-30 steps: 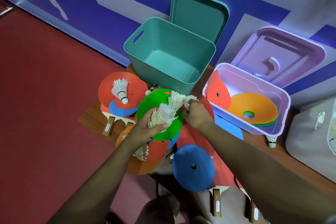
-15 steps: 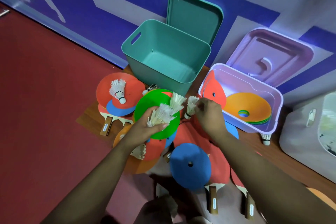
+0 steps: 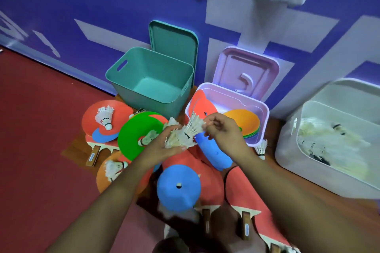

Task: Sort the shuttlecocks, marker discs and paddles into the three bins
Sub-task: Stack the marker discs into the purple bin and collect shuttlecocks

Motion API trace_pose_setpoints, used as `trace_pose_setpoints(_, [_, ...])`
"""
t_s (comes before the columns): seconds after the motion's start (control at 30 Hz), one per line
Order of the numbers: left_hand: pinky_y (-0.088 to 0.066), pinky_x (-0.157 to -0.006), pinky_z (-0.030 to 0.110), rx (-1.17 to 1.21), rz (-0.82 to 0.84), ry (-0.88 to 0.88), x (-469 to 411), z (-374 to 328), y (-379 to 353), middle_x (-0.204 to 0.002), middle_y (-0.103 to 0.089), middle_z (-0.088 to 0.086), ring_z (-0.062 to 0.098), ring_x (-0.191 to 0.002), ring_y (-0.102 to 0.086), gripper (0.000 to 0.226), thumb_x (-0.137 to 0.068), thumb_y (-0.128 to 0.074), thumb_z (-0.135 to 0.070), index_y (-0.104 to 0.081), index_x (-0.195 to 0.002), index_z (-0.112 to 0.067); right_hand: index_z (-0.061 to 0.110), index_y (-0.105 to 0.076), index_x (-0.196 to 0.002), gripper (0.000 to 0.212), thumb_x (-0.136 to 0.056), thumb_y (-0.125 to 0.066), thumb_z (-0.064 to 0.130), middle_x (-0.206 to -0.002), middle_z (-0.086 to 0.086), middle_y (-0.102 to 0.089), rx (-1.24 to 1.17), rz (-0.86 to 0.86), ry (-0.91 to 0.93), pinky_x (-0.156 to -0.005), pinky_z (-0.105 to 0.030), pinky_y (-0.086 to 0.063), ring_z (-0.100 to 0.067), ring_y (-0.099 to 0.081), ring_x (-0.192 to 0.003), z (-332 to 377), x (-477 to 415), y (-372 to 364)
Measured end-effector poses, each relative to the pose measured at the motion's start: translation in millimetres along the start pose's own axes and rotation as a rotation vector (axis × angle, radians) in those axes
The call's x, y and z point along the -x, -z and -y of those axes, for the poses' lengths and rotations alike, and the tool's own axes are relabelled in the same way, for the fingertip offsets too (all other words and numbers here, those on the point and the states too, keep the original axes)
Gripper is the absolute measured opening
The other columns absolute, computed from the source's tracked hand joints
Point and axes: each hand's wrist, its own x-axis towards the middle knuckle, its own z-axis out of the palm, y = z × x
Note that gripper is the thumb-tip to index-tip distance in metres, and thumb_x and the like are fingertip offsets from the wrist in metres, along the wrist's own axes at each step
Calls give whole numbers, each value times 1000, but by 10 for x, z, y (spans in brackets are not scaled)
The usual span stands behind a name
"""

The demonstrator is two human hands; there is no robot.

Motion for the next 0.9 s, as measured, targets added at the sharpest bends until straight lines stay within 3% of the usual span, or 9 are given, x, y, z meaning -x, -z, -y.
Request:
trace_pose_setpoints(0.13, [-46,-97,23,17,50,-38,-45,-304,-496,-121,-65,-11,3,-111,-59,57,-74,-78,-37,-53,-125,-33,6,-62,-82,10,-84,-55,0,-74,-23,-63,55,31,10,-59,-18,-45,-16,-57,-64,-45,220,488])
trace_pose_setpoints(0.23, [-45,-92,17,25,120,-46,-127,-599,-884,-118,-65,-17,-6,-106,-59,53,-81,-77,-25,-50,-125,-34,12,-63,-81,7,-83,-59,7,-75,-12,-63,65,-21,19,-65,-24,-46,-17,-55,-69,-72,316,955])
trace_pose_setpoints(0.33, [-50,-90,32,-41,202,-38,-289,-893,-1272,-122,-61,-5,8,-104,-61,80,-71,-79,-40,-36,-138,-35,12,-65,-84,14,-88,-60,0,-75,-2,-62,69,-120,26,-67,-24,-48,-12,-56,-70,-62,403,1471])
trace_pose_setpoints(0.43, [-50,-76,35,-63,252,-25,-486,-1212,-1676,-112,-61,2,14,-86,-60,98,-63,-76,-35,-21,-145,-38,18,-65,-85,10,-92,-59,16,-78,-11,-66,66,-229,10,-71,-38,-53,-13,-59,-71,-69,494,1968])
trace_pose_setpoints(0.5, [-47,-68,34,-94,249,-38,-633,-1410,-1966,-95,-61,5,16,-72,-56,97,-63,-69,-23,-17,-145,-39,15,-65,-85,14,-94,-58,23,-76,-7,-65,98,-319,1,-70,-28,-48,-10,-59,-68,-75,562,2297])
trace_pose_setpoints(0.57, [-51,-72,38,-155,226,-66,-795,-1543,-2245,-91,-65,10,21,-71,-59,93,-66,-68,-21,-15,-141,-35,14,-64,-82,19,-95,-58,26,-71,3,-62,123,-400,-7,-65,-19,-42,-2,-54,-63,-118,636,2622])
trace_pose_setpoints(0.67, [-50,-92,44,-178,223,-116,-1025,-1643,-2631,-105,-69,6,24,-95,-65,71,-75,-76,-20,-26,-125,-18,13,-63,-82,21,-95,-55,27,-78,-4,-66,184,-494,-58,-69,-27,-43,-9,-55,-67,-308,706,3047])
trace_pose_setpoints(0.77, [-52,-93,39,-190,216,-152,-1315,-1684,-2952,-107,-67,0,18,-101,-65,59,-66,-79,-39,-48,-113,-20,12,-63,-82,20,-96,-54,24,-81,-8,-67,227,-540,-114,-72,-33,-44,-17,-57,-72,-544,734,3380])
trace_pose_setpoints(0.9, [-47,-100,39,-355,120,-181,-1752,-1680,-3335,-117,-62,3,17,-109,-60,57,-71,-79,-40,-60,-123,-25,14,-62,-84,19,-96,-53,24,-80,-5,-66,224,-580,-166,-76,-40,-49,-23,-59,-74,-857,652,3667])
